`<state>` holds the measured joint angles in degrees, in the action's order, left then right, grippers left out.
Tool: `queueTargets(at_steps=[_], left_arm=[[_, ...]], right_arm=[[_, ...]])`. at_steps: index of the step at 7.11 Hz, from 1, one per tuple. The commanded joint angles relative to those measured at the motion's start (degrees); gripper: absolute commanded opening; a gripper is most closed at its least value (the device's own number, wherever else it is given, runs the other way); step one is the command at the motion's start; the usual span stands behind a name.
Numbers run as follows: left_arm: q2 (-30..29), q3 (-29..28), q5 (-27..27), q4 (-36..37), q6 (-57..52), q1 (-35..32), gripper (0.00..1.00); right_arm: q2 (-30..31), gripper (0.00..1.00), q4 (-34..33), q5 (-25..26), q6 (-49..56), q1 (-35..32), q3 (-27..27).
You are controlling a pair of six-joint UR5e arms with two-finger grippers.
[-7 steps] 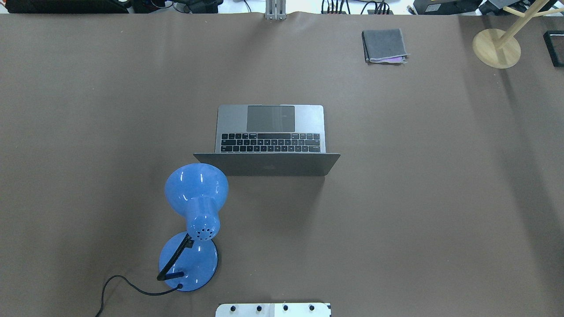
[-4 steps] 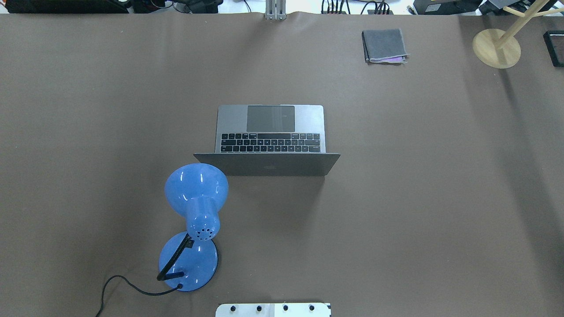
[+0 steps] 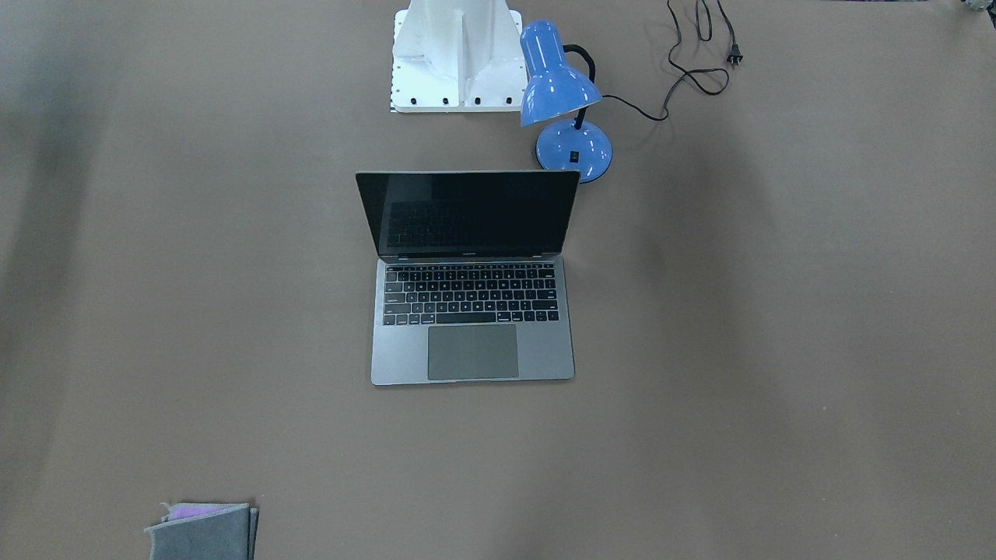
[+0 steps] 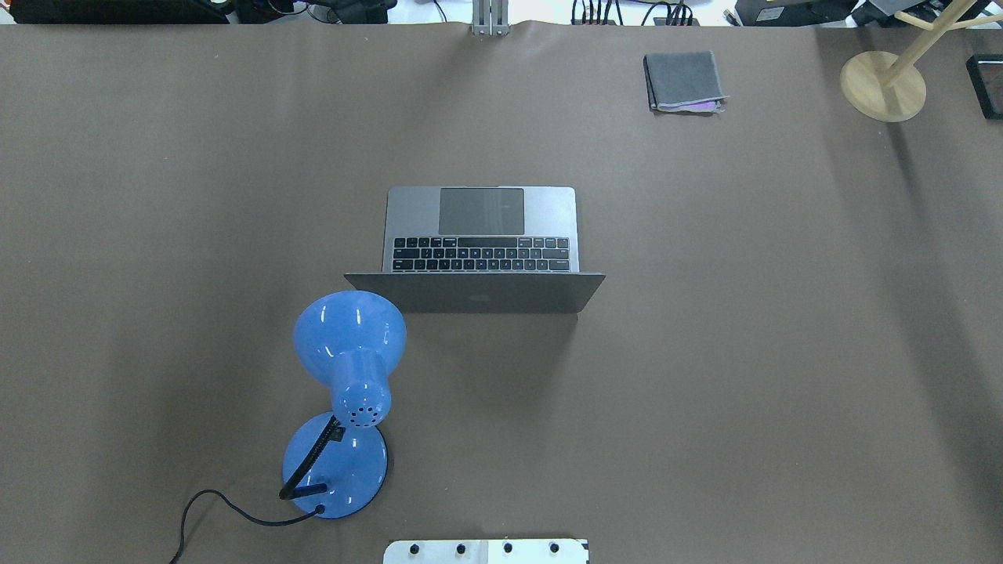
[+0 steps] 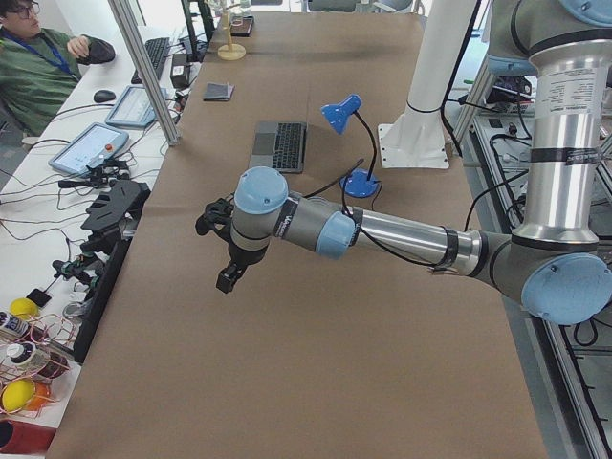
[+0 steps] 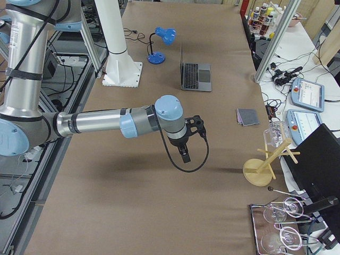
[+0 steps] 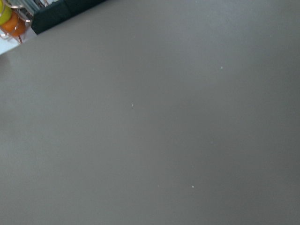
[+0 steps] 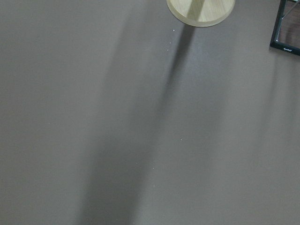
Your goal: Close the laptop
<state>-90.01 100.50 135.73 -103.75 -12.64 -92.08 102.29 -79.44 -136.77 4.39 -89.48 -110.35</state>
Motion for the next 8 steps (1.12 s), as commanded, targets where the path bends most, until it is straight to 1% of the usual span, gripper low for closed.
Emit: queueTargets(at_steps=[1, 2, 3, 4, 5, 6, 7, 8], left_arm=[[0.18, -0.74, 2.67, -3.03, 0.60, 0.24, 0.99], [-0.33, -0.39, 5.31, -3.74, 3.47, 4.59, 0.99], [-0.69, -0.13, 5.51, -6.09, 8.11, 6.11, 0.98], [-0.69, 0.05, 4.90, -10.29, 17.12, 8.82, 0.99], [-0.60, -0.04, 4.81, -14.77, 24.69, 10.77, 0.99], [-0.69, 0.57, 5.16, -15.25, 29.38, 13.83, 0.99], [-0.78, 2.40, 5.07, -15.26, 34.56, 17.17, 0.98], [-0.78, 4.77, 5.16, -15.26, 40.44, 20.59, 0.98]], right_arm=[[-0.07, 1.00, 2.34, -4.37, -8.72, 0.70, -1.44], [0.01, 1.00, 7.76, -4.38, -17.48, 3.58, -1.97], [0.01, 1.00, 12.77, -3.51, -24.97, 7.70, -1.98], [-0.07, 1.00, 16.21, -1.33, -32.44, 12.26, -2.50], [-0.25, 1.00, 18.68, 2.69, -41.48, 17.18, -4.07], [-0.25, 0.99, 18.80, 6.91, -49.57, 22.45, -7.04], [-0.16, 0.98, 18.71, 10.00, -56.70, 26.94, -9.68], [-0.16, 0.96, 18.71, 11.86, -61.99, 30.81, -12.06]])
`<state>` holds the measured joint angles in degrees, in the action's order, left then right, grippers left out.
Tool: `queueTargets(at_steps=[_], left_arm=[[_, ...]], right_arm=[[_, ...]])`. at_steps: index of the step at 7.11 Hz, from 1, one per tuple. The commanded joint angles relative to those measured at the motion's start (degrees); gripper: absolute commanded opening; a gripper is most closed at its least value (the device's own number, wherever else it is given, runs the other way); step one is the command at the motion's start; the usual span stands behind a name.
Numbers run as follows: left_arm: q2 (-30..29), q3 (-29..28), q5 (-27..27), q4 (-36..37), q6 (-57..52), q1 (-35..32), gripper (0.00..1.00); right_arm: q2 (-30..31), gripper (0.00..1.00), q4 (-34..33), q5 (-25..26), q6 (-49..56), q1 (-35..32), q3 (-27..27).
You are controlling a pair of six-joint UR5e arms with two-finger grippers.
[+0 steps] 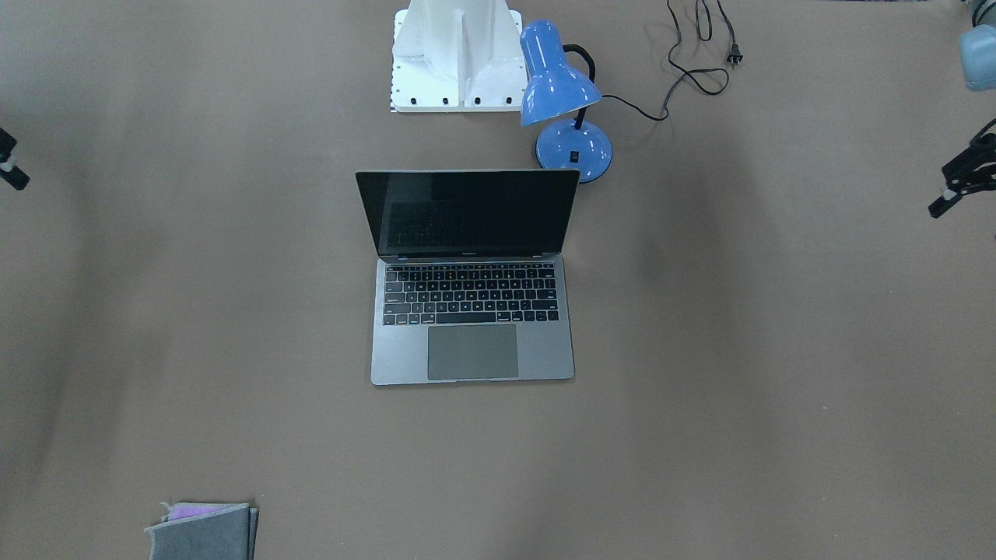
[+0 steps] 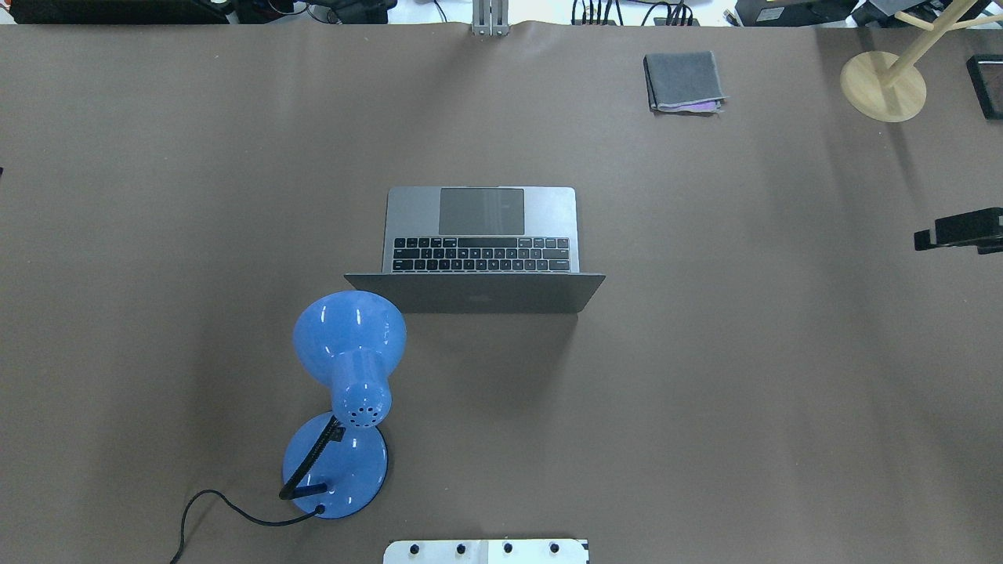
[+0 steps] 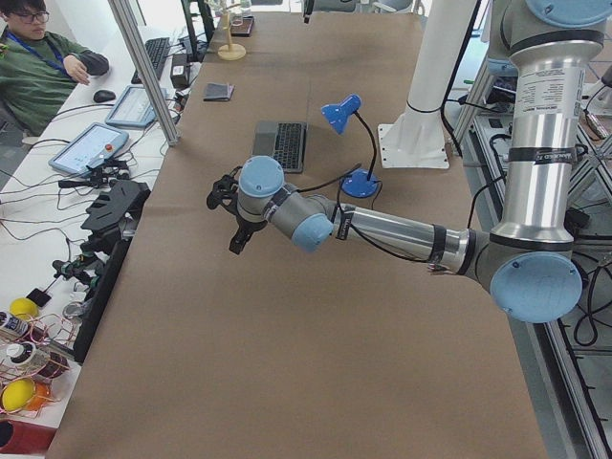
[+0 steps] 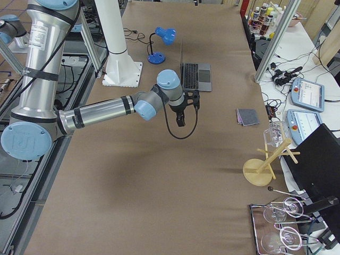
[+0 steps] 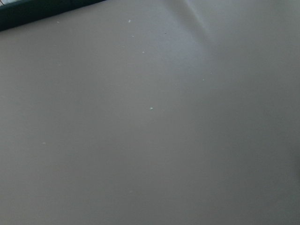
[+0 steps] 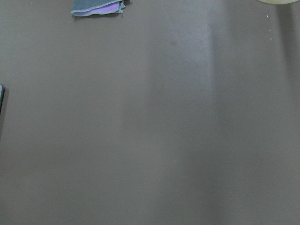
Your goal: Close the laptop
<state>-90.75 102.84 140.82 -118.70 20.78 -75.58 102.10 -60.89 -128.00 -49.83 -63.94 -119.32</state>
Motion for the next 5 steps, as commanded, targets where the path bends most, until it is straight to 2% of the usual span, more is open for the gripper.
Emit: queueTargets(at_steps=[1, 2, 3, 4, 5], left_arm=[[-0.04, 4.80, -0.02, -0.30, 13.00, 7.44, 0.97], [-0.21, 6.91, -0.02, -0.30, 16.89, 9.64, 0.97], [-0.22, 8.32, 0.07, -0.30, 19.27, 11.23, 0.89], [-0.30, 8.69, 0.16, -0.91, 19.99, 12.38, 0.70], [-0.30, 8.86, 0.25, -2.40, 23.83, 13.52, 0.26]], right_arm=[[0.03, 0.91, -0.02, 4.50, -13.22, 8.89, -5.28], [0.11, 0.89, -0.11, 6.43, -17.19, 12.23, -7.31], [0.03, 0.83, -0.19, 7.67, -20.36, 15.05, -8.80], [0.03, 0.68, -0.19, 9.59, -22.83, 17.86, -10.56], [-0.06, 0.44, -0.19, 11.18, -25.90, 21.19, -11.88]])
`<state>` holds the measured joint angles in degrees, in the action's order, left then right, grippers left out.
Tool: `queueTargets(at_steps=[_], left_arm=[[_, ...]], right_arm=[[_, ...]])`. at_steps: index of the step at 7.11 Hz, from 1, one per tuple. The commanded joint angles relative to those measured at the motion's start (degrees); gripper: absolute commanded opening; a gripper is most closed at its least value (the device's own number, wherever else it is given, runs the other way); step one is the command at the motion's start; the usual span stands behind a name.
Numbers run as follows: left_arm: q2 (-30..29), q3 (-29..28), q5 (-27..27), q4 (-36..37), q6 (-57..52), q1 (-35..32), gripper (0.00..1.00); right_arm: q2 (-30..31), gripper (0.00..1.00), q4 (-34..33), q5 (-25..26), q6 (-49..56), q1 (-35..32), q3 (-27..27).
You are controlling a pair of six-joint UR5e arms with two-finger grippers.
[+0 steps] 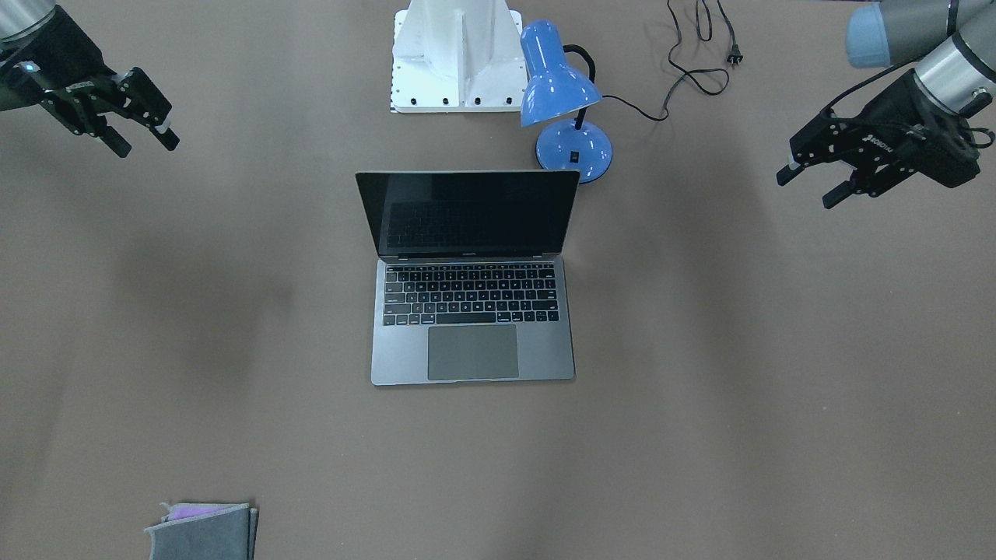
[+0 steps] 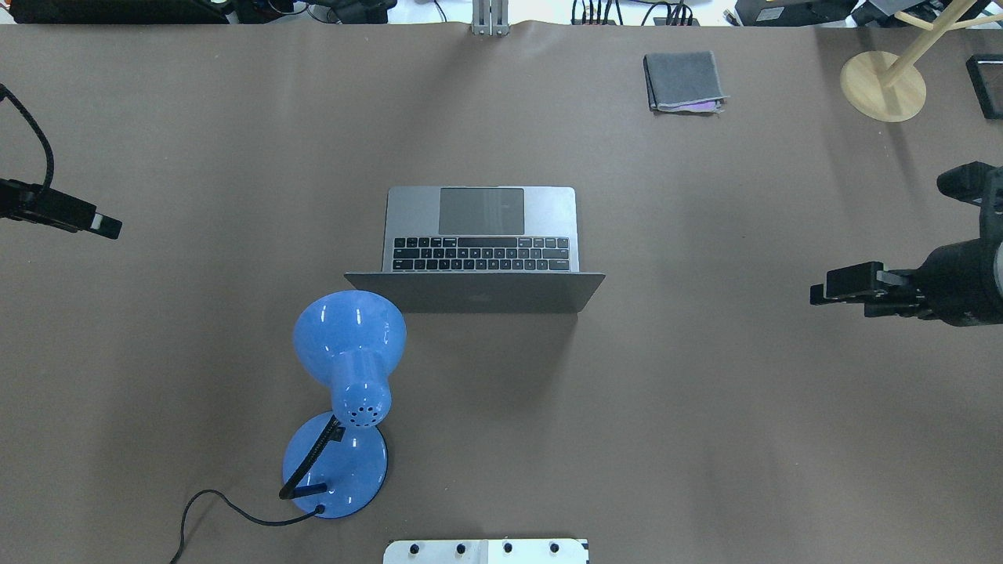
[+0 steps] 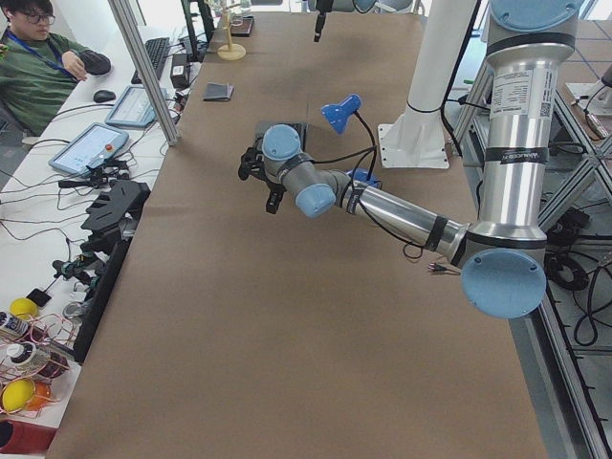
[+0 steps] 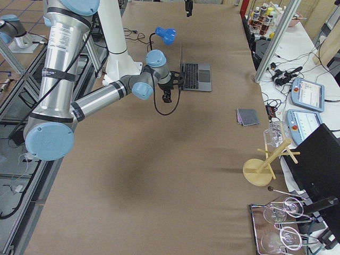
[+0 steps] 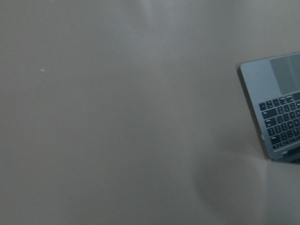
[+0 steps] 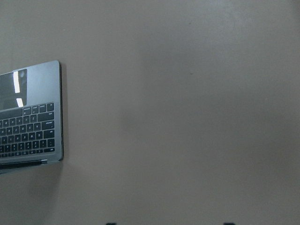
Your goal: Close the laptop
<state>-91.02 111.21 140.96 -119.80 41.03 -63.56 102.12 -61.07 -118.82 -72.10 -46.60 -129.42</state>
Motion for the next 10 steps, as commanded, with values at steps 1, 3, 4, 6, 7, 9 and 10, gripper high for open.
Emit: queueTargets(at_steps=[1, 3, 4, 6, 7, 9, 10], left_arm=[[-0.56, 0.23, -0.16, -4.36, 7.62, 4.21, 0.00], [-3.28, 0.32, -0.51, -4.65, 12.30, 7.30, 0.00], [-3.81, 0.32, -0.34, -4.65, 13.45, 8.18, 0.00], [-7.14, 0.23, -0.07, -4.56, 23.69, 12.65, 0.00], [-8.11, 0.06, -0.07, -4.48, 26.79, 14.15, 0.00], [-9.26, -0.12, -0.25, -4.48, 28.75, 16.70, 0.00], [-9.96, -0.56, -0.25, -4.39, 28.75, 17.50, 0.00]], right_arm=[[-0.16, 0.11, -0.02, 2.62, -4.01, 5.79, -2.41], [-2.26, 0.00, -0.02, 2.62, -4.10, 7.92, -2.77], [-3.66, 0.00, -0.02, 2.62, -6.89, 9.14, -2.77], [-4.91, 0.00, -0.45, 4.28, -11.48, 14.23, -2.77], [-5.52, 0.00, -4.02, 6.38, -11.57, 16.17, -2.86], [-11.73, 0.00, -6.78, 9.83, -14.88, 18.72, -2.77], [-17.25, 0.00, -11.05, 9.92, -15.26, 18.82, -2.77]])
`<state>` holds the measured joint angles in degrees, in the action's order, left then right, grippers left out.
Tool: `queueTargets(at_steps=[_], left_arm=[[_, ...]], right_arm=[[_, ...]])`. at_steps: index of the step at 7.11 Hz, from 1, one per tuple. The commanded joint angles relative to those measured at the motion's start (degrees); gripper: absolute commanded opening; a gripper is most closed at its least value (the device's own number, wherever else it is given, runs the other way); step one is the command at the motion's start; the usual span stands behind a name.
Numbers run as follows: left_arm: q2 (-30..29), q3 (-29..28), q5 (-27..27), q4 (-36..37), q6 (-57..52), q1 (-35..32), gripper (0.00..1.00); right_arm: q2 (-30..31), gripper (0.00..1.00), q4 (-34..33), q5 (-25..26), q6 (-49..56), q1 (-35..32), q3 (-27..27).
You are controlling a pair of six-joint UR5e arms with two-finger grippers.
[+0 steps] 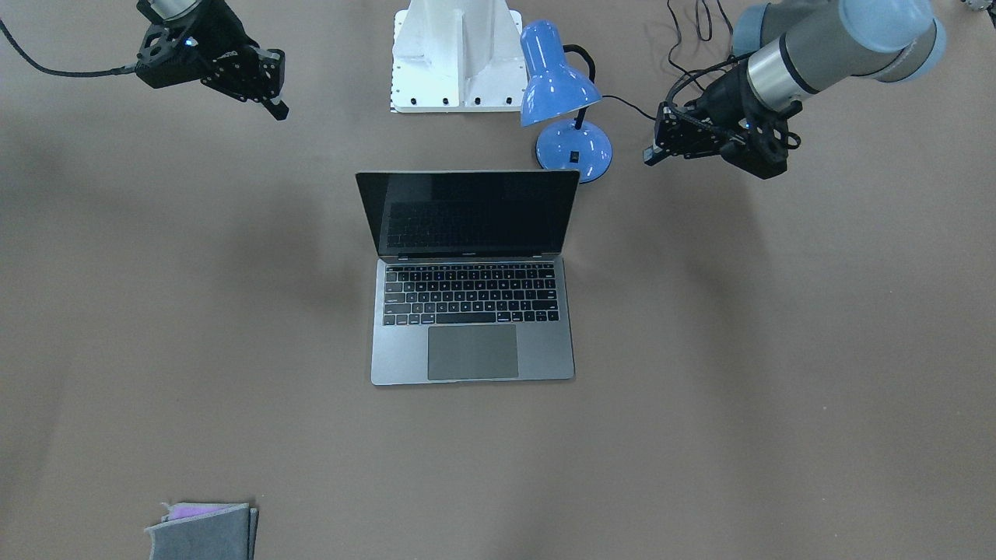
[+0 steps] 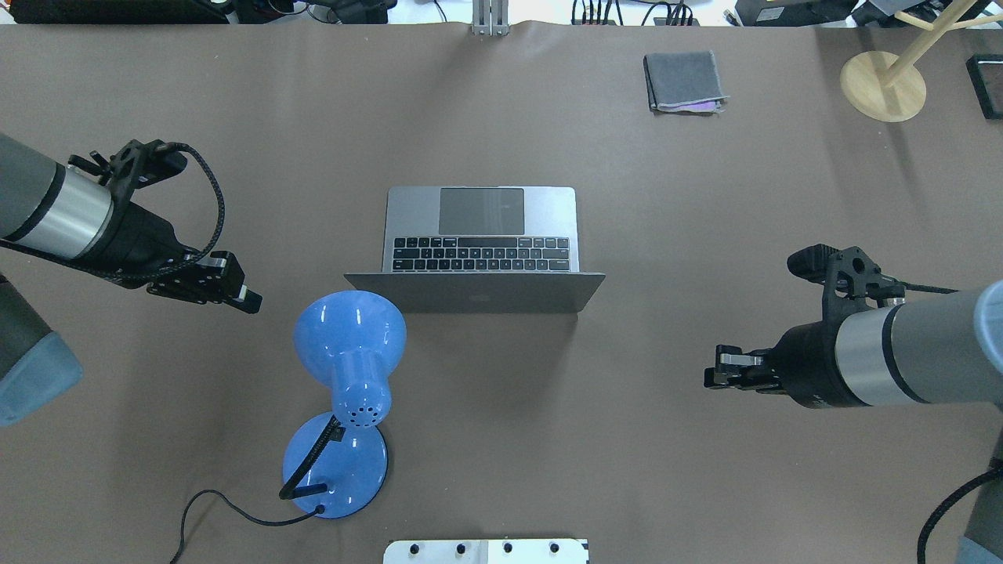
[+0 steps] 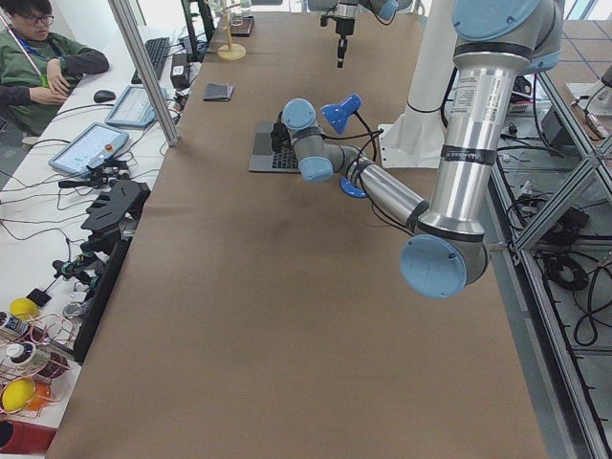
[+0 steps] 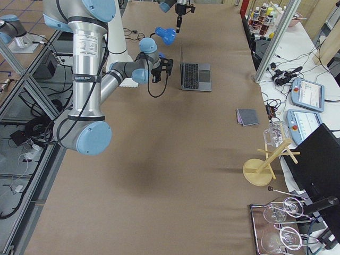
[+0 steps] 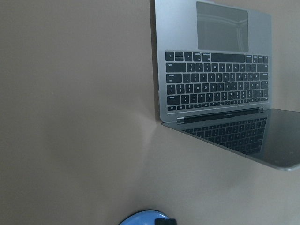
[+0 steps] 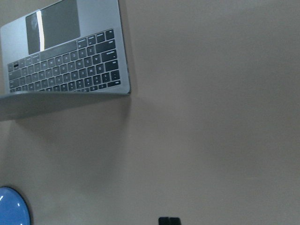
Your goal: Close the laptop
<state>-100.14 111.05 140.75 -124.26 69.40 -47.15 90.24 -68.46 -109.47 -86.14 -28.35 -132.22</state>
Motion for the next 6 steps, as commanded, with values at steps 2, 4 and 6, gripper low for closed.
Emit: queueTargets(at_steps=[2, 4, 6], left_arm=[[-2.94, -1.63, -0.04, 0.15, 0.73, 2.14, 0.00], [-5.49, -1.89, 0.05, 0.16, 4.50, 4.07, 0.00], [-8.12, -2.59, 0.14, 0.16, 7.05, 5.05, 0.00]], right_arm=[[-14.97, 0.00, -14.39, 3.19, -1.75, 2.32, 0.30], [-15.88, 0.00, -14.42, 3.38, -1.75, 3.65, 0.91], [-16.93, 0.00, -14.34, 4.34, -1.66, 3.74, 2.48]])
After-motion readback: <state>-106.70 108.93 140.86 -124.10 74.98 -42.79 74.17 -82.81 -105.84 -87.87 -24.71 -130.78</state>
